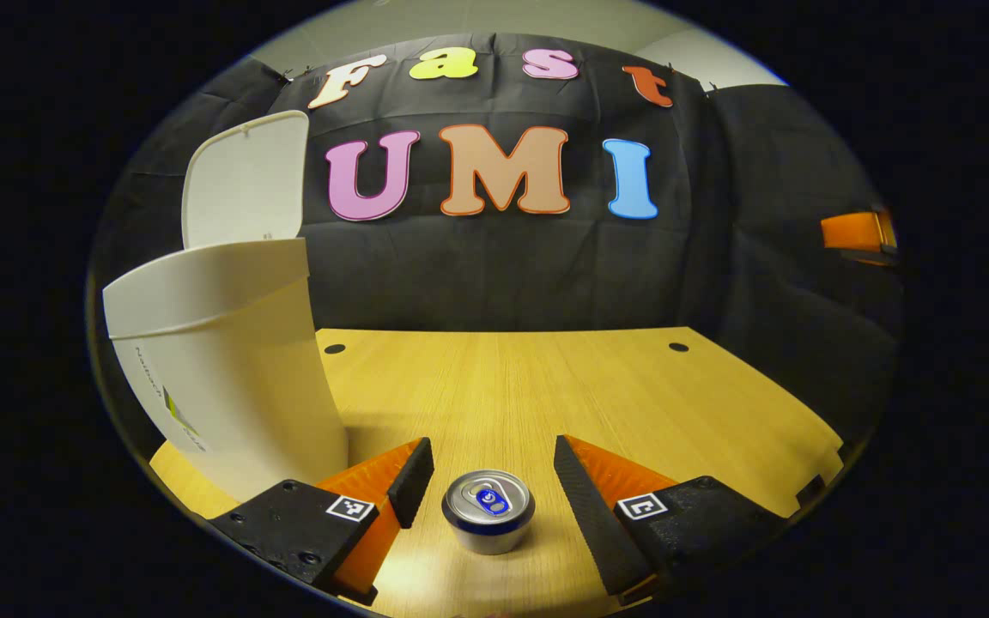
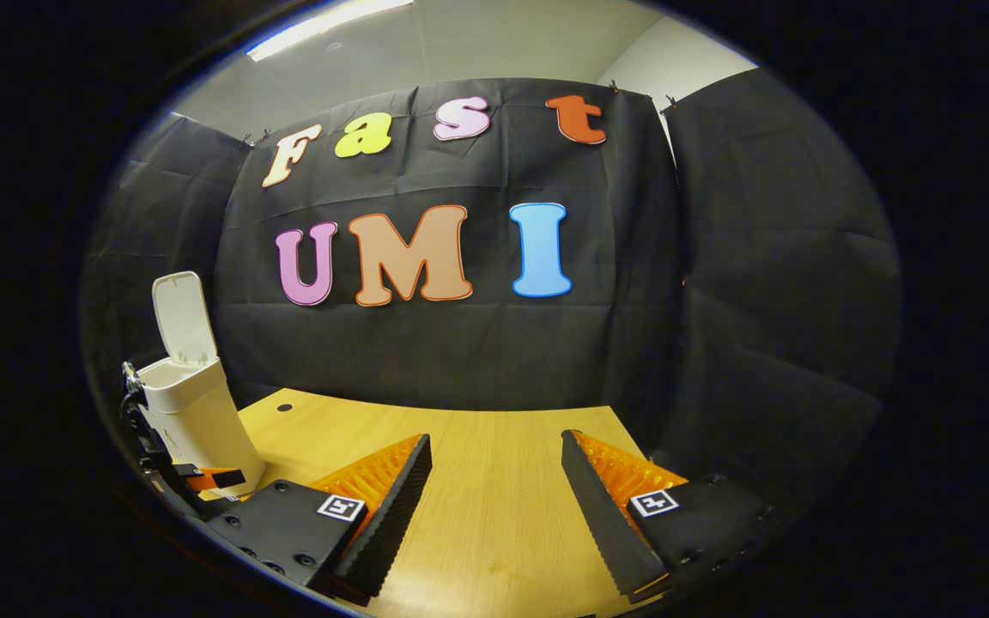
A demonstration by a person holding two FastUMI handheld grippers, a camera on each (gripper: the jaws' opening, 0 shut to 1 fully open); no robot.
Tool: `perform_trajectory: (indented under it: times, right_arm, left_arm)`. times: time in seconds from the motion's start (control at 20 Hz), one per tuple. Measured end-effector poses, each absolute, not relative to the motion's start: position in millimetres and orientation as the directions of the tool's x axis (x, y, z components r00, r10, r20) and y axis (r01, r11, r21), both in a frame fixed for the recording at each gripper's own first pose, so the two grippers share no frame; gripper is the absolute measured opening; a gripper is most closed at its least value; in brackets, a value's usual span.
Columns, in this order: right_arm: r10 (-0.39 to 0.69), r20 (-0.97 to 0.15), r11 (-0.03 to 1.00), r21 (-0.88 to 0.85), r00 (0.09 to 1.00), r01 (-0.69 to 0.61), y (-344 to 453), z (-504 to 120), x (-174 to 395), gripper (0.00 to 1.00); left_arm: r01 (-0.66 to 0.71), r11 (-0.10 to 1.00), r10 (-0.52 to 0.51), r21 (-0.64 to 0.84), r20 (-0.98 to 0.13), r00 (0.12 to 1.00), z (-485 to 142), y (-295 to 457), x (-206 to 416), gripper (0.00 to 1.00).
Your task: Press the lid of the desktop garbage bin to open it, pick up the crumpled paper on the desktop and throw it into the bin, then pick up the pop can on the desktop and drop it into the bin, and finally close the garbage bin lid.
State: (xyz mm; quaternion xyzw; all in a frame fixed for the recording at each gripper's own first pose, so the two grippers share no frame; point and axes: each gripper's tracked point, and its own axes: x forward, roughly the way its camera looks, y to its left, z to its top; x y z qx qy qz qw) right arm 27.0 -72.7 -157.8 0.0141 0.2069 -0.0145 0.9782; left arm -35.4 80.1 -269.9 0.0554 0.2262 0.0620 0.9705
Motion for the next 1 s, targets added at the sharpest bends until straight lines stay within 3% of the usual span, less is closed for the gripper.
perform_trajectory:
  times: [0.35, 0.65, 0.7, 1.0]
  right_arm:
    - [-0.048, -0.418, 0.999, -0.033, 0.907, 0.038, -86.0, -159.5, 18.4, 0.96]
    - [-0.035, -0.426, 0.999, -0.037, 0.904, 0.021, -79.8, -164.3, 19.4, 0.96]
    - [-0.030, -0.424, 0.999, -0.036, 0.905, 0.017, -78.0, -164.8, 19.5, 0.96]
    - [0.021, -0.407, 1.000, -0.003, 0.913, -0.024, -57.1, -166.8, 27.7, 0.96]
  left_arm:
    - [-0.100, 0.980, 0.181, 0.175, -0.549, 0.816, -332.2, 84.9, -48.7, 0.88]
    - [-0.079, 0.975, 0.188, 0.207, -0.579, 0.794, -343.5, 90.2, -52.6, 0.88]
    - [-0.077, 0.976, 0.181, 0.202, -0.567, 0.804, -333.2, 89.0, -51.4, 0.78]
    - [-0.074, 0.975, 0.147, 0.208, -0.365, 0.919, -208.3, 86.0, -6.3, 0.77]
